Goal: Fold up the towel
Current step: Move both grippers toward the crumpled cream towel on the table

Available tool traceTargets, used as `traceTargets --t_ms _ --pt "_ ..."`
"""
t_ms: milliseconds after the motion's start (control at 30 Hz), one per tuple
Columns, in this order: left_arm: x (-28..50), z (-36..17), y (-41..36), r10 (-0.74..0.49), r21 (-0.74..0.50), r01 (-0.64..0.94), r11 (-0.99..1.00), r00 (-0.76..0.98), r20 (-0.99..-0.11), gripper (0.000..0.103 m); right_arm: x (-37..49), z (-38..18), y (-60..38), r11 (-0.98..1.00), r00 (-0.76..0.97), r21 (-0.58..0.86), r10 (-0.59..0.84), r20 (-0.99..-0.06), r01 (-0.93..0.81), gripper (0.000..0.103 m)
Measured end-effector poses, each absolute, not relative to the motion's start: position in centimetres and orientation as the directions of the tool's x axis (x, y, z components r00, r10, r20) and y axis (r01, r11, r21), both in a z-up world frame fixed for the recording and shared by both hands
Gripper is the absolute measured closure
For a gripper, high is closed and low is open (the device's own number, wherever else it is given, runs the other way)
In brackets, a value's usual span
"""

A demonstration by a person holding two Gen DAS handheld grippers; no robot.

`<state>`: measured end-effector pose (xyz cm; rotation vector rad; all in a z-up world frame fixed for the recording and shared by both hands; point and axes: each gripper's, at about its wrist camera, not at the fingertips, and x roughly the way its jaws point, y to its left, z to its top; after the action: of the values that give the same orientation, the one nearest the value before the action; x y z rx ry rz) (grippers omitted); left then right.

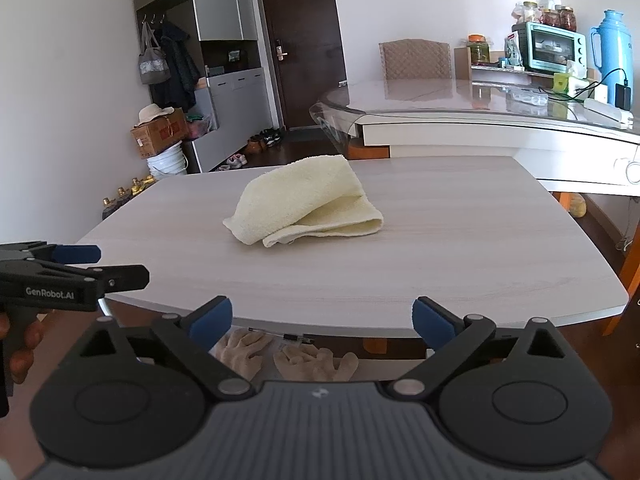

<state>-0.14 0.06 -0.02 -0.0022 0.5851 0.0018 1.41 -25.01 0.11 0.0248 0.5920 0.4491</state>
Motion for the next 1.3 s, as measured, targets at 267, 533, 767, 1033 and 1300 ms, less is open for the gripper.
traceTargets --t_ms 267,533,767,1033,1300 --pt "-1.3 -0.2 0.6 0.016 -0.010 -0.026 1.000 0.829 -0.560 0.000 1.7 0.4 -25.1 0.905 0.734 0.146 0.412 -0.540 -0.400 0.004" --pt "-0.4 -0.7 0.6 0.053 0.021 -0.050 0.998 0.800 -0.598 0.000 1.2 1.0 -24.6 0.901 0.739 0.128 0.416 -0.529 -0.416 0.004" --pt "-1.0 0.2 0.7 0.064 0.022 -0.063 0.998 0.807 -0.588 0.000 1.1 1.5 -24.2 0.895 0.735 0.124 0.425 -0.529 -0.429 0.003" --pt "-0.8 0.5 0.8 0.068 0.021 -0.069 0.997 0.810 -0.582 0.000 1.3 1.8 -23.8 0.892 0.732 0.118 0.428 -0.531 -0.436 0.003" --pt "-0.3 0.3 1.3 0.071 0.019 -0.073 0.997 0.810 -0.583 0.000 2.2 1.9 -23.3 0.892 0.725 0.113 0.425 -0.542 -0.438 0.002"
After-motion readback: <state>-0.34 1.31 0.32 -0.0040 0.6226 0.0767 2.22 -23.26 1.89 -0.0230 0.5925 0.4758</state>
